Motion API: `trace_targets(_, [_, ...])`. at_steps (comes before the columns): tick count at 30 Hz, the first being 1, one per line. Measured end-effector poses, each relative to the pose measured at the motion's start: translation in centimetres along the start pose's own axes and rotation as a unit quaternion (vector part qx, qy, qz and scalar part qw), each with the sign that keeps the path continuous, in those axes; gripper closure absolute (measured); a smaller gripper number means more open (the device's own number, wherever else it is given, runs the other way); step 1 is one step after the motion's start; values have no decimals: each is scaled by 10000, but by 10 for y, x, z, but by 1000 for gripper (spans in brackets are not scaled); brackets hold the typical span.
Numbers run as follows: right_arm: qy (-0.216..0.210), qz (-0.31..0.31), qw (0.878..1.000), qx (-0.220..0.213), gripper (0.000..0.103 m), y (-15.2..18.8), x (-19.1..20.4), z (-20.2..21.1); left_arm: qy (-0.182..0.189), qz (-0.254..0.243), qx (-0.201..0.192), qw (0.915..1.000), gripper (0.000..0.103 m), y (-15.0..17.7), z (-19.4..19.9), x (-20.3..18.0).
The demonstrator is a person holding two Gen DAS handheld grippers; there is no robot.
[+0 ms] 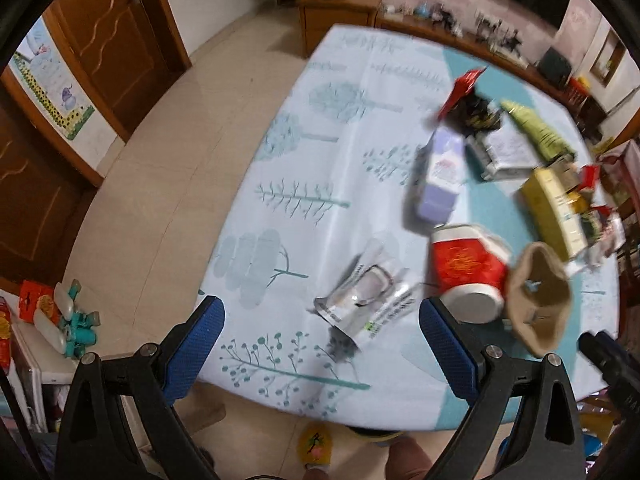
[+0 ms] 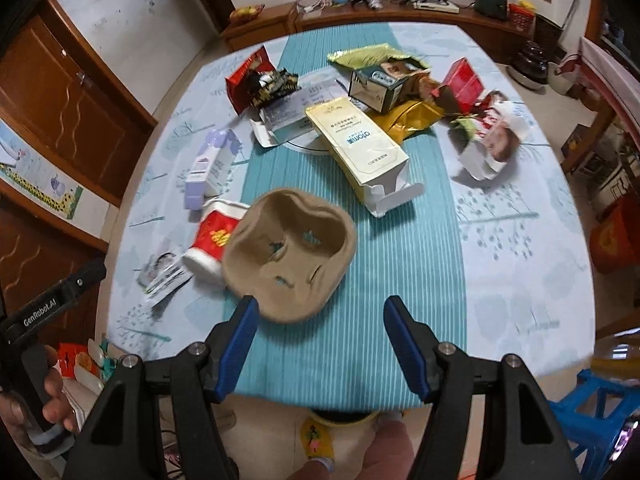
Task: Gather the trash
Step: 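Grasp the brown pulp cup carrier with the right tool while the left tool grasps the white wrapper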
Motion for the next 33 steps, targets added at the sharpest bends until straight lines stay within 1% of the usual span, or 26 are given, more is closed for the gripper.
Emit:
trace_targets(3, [-62, -36, 9999, 149, 38, -11, -6, -23, -96, 51, 229, 9997, 6, -4, -23, 3])
trace_targets(7, [-94, -106, 9992, 361, 38, -22, -14, -52, -76, 253, 492, 9984, 6, -9, -47, 10])
trace_targets(11, [-183, -165, 9983, 527, 38, -26, -15, -70, -76, 365, 699, 9969, 6, -11, -66, 13])
trace_targets(12, [-221, -169, 9981, 555, 40, -27, -14, -74, -75, 381, 735, 9965, 6, -12, -70, 14])
trace_targets(13, [-281, -169, 9977, 587, 46, -27, -13, -78, -80, 390, 754, 9964, 6, -13, -73, 15])
trace_targets(14, [-331, -164, 9973, 636, 50, -27, -13, -82, -79, 397, 780, 9961, 6, -13, -77, 15])
trace_targets(15, [-386, -167, 9967, 695, 56, -26, -12, -86, -75, 399, 812, 9959, 6, -14, -80, 15])
trace_targets(16, [-448, -199, 9959, 759, 61, -26, -12, -90, -81, 401, 857, 9955, 7, -14, -84, 15])
trace_targets(17, [-444, -214, 9962, 720, 61, -26, -12, -90, -87, 396, 891, 9952, 10, -14, -87, 14])
trace_targets(18, [-471, -200, 9963, 693, 64, -26, -11, -89, -79, 372, 941, 9948, 12, -14, -90, 14])
trace_targets(19, [-538, -189, 9956, 742, 72, -26, -9, -92, -49, 345, 1015, 9942, 19, -14, -94, 13])
trace_targets(21, [-558, -208, 9954, 757, 79, -23, -10, -90, -31, 332, 1166, 9926, 26, -12, -100, 13])
trace_targets(22, [-581, -194, 9953, 750, 80, -23, -10, -89, -64, 299, 1088, 9936, 28, -12, -100, 12])
trace_targets(24, [-594, -180, 9955, 710, 81, -22, -10, -87, -36, 232, 1052, 9942, 34, -11, -99, 8])
trace_targets(25, [-598, -197, 9956, 695, 81, -21, -10, -86, -27, 203, 1024, 9945, 42, -10, -97, 7])
trace_targets(26, [-610, -218, 9955, 687, 81, -21, -10, -86, -14, 169, 989, 9950, 58, -10, -96, 6])
trace_targets(27, [-629, -258, 9954, 671, 81, -21, -11, -84, -4, 122, 958, 9953, 69, -8, -92, -1])
trace_targets(28, [-639, -297, 9954, 648, 82, -20, -11, -82, -2, 50, 974, 9952, 77, -8, -91, -3])
trace_targets(29, [-657, -315, 9953, 631, 86, -20, -12, -80, -7, 13, 1008, 9949, 82, -7, -91, -4])
trace_targets(30, [-664, -326, 9954, 614, 88, -18, -13, -78, -2, 7, 1007, 9949, 86, -6, -90, -5])
trace_targets(31, [-651, -342, 9956, 581, 88, -17, -13, -74, 14, 10, 996, 9950, 96, -5, -88, -6])
trace_targets(32, [-642, -352, 9958, 553, 88, -17, -13, -73, 59, 11, 1020, 9948, 101, -4, -87, -6])
trace_targets(33, [-642, -366, 9959, 519, 89, -16, -13, -69, 89, 33, 1033, 9946, 101, -2, -84, -6])
Point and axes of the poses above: each gripper's, at about its wrist camera, not at the fingertips, and z roughly against the way its jaws point, x to its left, y to its underside, the point moved 3 cm from there along -z, roughly the way its jaws point, and after that the axes turned 8 degrees about z, right-handed, at the moved point
